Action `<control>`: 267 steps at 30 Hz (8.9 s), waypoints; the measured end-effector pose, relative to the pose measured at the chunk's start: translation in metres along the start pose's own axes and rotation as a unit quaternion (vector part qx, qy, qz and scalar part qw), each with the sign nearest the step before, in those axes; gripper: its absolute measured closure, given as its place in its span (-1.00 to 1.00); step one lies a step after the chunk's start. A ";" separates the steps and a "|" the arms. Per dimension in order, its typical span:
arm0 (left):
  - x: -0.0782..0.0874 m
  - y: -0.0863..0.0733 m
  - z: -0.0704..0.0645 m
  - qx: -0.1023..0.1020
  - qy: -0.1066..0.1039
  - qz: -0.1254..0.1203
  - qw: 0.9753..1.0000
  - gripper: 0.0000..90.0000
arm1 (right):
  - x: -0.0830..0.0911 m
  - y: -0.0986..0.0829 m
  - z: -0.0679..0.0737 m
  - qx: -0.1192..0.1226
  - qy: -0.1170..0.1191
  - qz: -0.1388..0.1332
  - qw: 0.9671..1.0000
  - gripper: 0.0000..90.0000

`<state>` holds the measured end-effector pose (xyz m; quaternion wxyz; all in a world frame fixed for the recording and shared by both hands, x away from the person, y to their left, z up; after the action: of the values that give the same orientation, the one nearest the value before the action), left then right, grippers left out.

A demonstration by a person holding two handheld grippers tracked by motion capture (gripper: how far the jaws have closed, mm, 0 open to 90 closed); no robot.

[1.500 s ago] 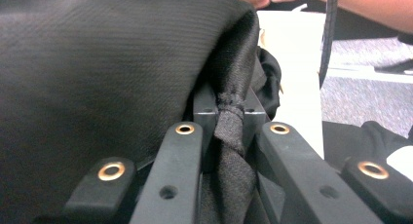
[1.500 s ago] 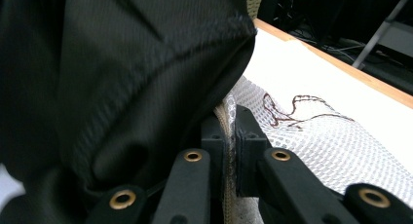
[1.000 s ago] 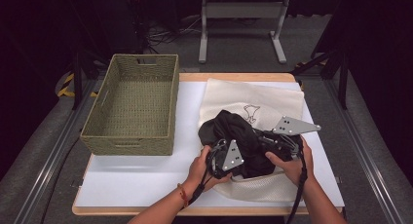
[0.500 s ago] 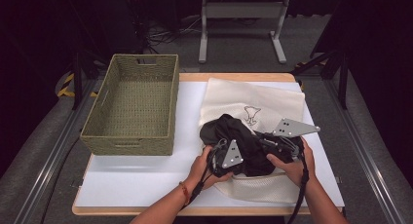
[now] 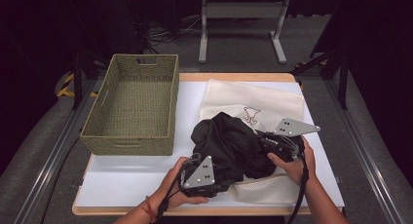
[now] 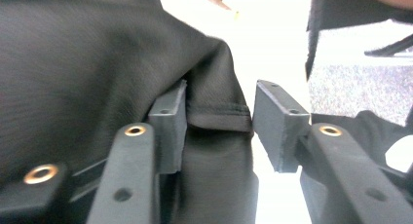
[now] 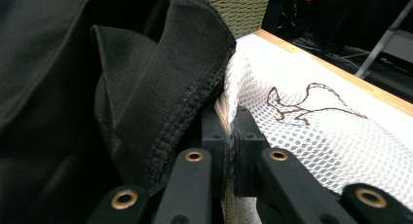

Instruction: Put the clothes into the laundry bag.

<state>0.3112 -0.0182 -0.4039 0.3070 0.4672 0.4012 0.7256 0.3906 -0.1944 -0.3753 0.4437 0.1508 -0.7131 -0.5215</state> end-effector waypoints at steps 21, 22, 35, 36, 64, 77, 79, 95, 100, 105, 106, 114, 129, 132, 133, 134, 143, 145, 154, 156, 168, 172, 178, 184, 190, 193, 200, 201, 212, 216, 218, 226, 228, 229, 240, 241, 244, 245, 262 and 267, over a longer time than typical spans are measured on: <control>-0.061 -0.015 0.065 0.055 0.064 0.088 0.993 0.10 | -0.003 -0.005 0.001 0.012 -0.002 0.017 1.000 0.91; -0.061 -0.016 0.062 0.038 0.065 0.081 0.994 0.24 | -0.002 -0.005 0.000 0.008 -0.003 0.015 1.000 0.91; -0.088 -0.017 0.028 -0.071 0.091 0.109 0.987 0.45 | 0.009 0.017 0.007 -0.002 0.016 -0.036 0.999 0.92; -0.091 -0.017 0.033 -0.064 0.105 0.110 0.986 0.46 | 0.009 0.018 0.010 -0.001 0.022 -0.037 0.999 0.92; -0.030 -0.025 0.057 0.082 0.052 0.018 0.995 -0.51 | 0.000 -0.011 0.025 0.021 0.053 0.046 0.997 0.91; -0.019 -0.089 0.001 0.079 -0.012 0.143 0.986 -0.59 | -0.002 -0.024 0.027 0.035 0.040 0.069 0.996 0.90; -0.022 -0.095 -0.001 0.087 -0.019 0.151 0.984 -0.68 | -0.003 -0.027 0.028 0.033 0.040 0.070 0.996 0.90; -0.027 -0.105 0.011 0.080 0.012 0.155 0.985 0.76 | -0.009 -0.036 0.035 0.042 0.041 0.068 0.996 0.89; -0.019 -0.087 0.018 0.075 0.027 0.119 0.990 0.84 | -0.008 -0.035 0.036 0.046 0.043 0.064 0.996 0.90; -0.021 -0.054 0.038 0.079 0.062 0.063 0.993 0.85 | -0.004 -0.026 0.039 0.047 0.052 0.050 0.996 0.90; -0.025 -0.050 0.039 0.078 0.063 0.061 0.993 0.85 | -0.003 -0.024 0.040 0.046 0.054 0.047 0.996 0.90; -0.072 -0.036 0.047 0.076 0.073 0.050 0.993 0.84 | -0.003 -0.021 0.046 0.045 0.069 0.043 0.996 0.90; -0.116 -0.036 0.081 0.086 0.143 0.030 0.986 0.84 | -0.010 -0.034 0.045 0.030 0.081 0.065 0.994 0.90; -0.115 -0.037 0.082 0.101 0.130 0.028 0.986 0.83 | -0.011 -0.038 0.040 0.026 0.071 0.072 0.995 0.90; -0.112 -0.037 0.080 0.103 0.122 0.026 0.987 0.81 | -0.011 -0.039 0.039 0.028 0.066 0.075 0.995 0.90; -0.109 -0.038 0.078 0.104 0.114 0.026 0.988 0.77 | -0.011 -0.041 0.038 0.032 0.060 0.080 0.995 0.90; -0.072 -0.048 0.056 0.112 0.036 0.036 0.992 -0.19 | -0.011 -0.042 0.036 0.025 0.058 0.075 0.995 0.90; -0.070 -0.049 0.050 0.113 0.011 0.042 0.993 -0.32 | -0.011 -0.042 0.037 0.027 0.057 0.076 0.995 0.90; -0.110 -0.054 0.047 0.096 0.060 0.099 0.989 0.16 | -0.010 -0.042 0.041 0.028 0.071 0.077 0.994 0.89; -0.118 -0.052 0.053 0.104 0.069 0.096 0.987 0.35 | -0.011 -0.044 0.042 0.024 0.074 0.078 0.994 0.89; -0.131 -0.038 0.073 0.081 0.150 0.077 0.982 0.84 | -0.019 -0.058 0.035 0.004 0.073 0.099 0.992 0.89; -0.129 -0.041 0.089 0.091 0.196 0.075 0.973 0.84 | -0.023 -0.061 0.036 0.005 0.069 0.105 0.992 0.90; -0.123 -0.043 0.080 0.088 0.143 0.076 0.983 0.71 | -0.026 -0.065 0.036 0.030 0.049 0.116 0.992 0.90; -0.107 -0.050 0.071 0.084 0.100 0.082 0.988 0.51 | -0.029 -0.067 0.035 0.028 0.050 0.116 0.992 0.90; -0.088 -0.054 0.052 0.093 0.043 0.083 0.991 -0.01 | -0.024 -0.061 0.037 0.021 0.055 0.099 0.993 0.90; -0.098 -0.052 0.048 0.103 0.038 0.085 0.990 -0.27 | -0.024 -0.060 0.036 0.017 0.060 0.097 0.993 0.89; -0.132 -0.053 0.060 0.101 0.093 0.118 0.983 0.14 | -0.026 -0.060 0.043 0.021 0.064 0.105 0.992 0.89; -0.136 -0.053 0.064 0.105 0.099 0.120 0.982 0.26 | -0.027 -0.061 0.043 0.020 0.063 0.106 0.992 0.89; -0.139 -0.057 0.084 0.089 0.182 0.135 0.970 0.81 | -0.028 -0.063 0.047 0.020 0.055 0.105 0.993 0.90; -0.133 -0.058 0.094 0.105 0.205 0.130 0.964 0.82 | -0.030 -0.064 0.051 0.022 0.063 0.111 0.992 0.90; -0.132 -0.057 0.091 0.103 0.191 0.129 0.968 0.79 | -0.031 -0.066 0.051 0.022 0.064 0.115 0.991 0.89; -0.096 -0.061 0.077 0.075 0.157 0.136 0.975 0.50 | -0.032 -0.070 0.050 0.019 0.071 0.124 0.990 0.89; -0.082 -0.065 0.074 0.076 0.149 0.138 0.976 0.40 | -0.031 -0.068 0.053 0.009 0.086 0.120 0.989 0.89; -0.075 -0.067 0.073 0.076 0.148 0.136 0.977 0.34 | -0.031 -0.067 0.055 0.009 0.090 0.118 0.989 0.89; -0.036 -0.078 0.070 0.116 0.119 0.121 0.979 -0.18 | -0.026 -0.064 0.050 0.018 0.077 0.118 0.990 0.89; -0.036 -0.081 0.068 0.121 0.108 0.128 0.978 -0.19 | -0.025 -0.064 0.049 0.018 0.075 0.115 0.990 0.89; -0.043 -0.086 0.063 0.136 0.076 0.139 0.978 -0.18 | -0.024 -0.063 0.048 0.015 0.079 0.113 0.990 0.89; -0.048 -0.088 0.063 0.138 0.074 0.148 0.976 -0.17 | -0.025 -0.063 0.048 0.016 0.078 0.114 0.990 0.89; -0.109 -0.032 0.056 0.122 0.028 0.065 0.990 0.92 | -0.018 -0.057 0.050 0.009 0.095 0.101 0.990 0.89; -0.132 -0.018 0.040 0.152 -0.012 0.017 0.988 0.93 | -0.012 -0.056 0.047 0.006 0.103 0.103 0.989 0.88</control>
<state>0.3992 -0.1057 -0.4672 0.2254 0.5239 0.4951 0.6555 0.3460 -0.1803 -0.4327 0.5648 0.1324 -0.6787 -0.4503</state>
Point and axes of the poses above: each handheld gripper's, and its own axes: x roughly backward along the jaws, y roughly out of its top, z roughly to its left, the point moved 8 cm from there along -x, roughly forward along the jaws, and after that the axes turned 5 degrees about y, right-handed, at the moved point
